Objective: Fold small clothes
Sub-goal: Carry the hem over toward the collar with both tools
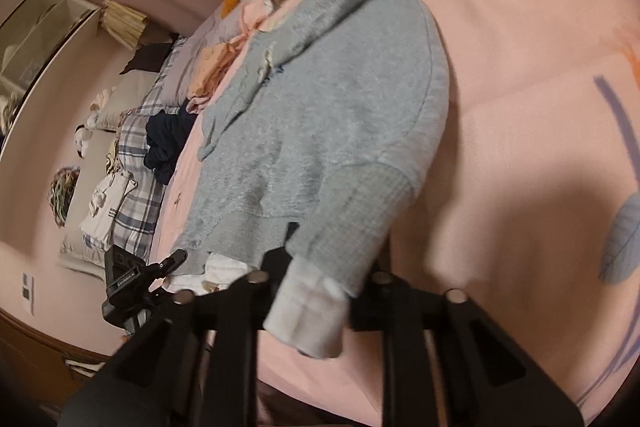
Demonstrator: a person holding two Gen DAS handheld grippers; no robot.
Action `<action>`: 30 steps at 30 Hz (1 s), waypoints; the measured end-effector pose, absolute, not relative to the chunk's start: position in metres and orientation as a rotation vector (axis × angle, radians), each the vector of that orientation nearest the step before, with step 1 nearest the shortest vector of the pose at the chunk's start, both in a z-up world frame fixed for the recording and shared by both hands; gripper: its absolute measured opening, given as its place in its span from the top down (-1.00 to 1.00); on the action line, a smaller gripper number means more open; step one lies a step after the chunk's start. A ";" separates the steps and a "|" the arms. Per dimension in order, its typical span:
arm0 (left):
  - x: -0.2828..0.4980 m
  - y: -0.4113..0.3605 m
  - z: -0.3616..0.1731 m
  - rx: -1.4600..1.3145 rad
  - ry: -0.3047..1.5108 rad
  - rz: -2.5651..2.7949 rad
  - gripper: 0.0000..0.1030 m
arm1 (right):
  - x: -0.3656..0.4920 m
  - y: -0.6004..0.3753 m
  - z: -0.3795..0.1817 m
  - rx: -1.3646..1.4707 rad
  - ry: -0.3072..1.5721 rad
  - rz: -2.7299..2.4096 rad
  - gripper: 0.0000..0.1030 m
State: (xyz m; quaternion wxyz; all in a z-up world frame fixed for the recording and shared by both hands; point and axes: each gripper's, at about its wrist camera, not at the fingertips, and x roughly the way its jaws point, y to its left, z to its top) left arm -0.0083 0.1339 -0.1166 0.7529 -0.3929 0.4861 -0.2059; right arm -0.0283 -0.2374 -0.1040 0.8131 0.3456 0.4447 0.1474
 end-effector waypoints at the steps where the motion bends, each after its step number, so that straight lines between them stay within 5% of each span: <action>1: -0.007 0.133 -0.112 -0.849 1.049 -0.452 0.70 | -0.027 -0.237 -0.101 0.735 0.935 0.321 0.72; 13: 0.059 0.126 -0.071 -0.925 0.937 -0.544 0.73 | 0.018 -0.239 -0.058 0.735 0.776 0.405 0.76; 30: 0.247 0.131 -0.050 -0.987 0.907 -0.447 0.73 | 0.199 -0.261 -0.013 0.726 0.712 0.315 0.76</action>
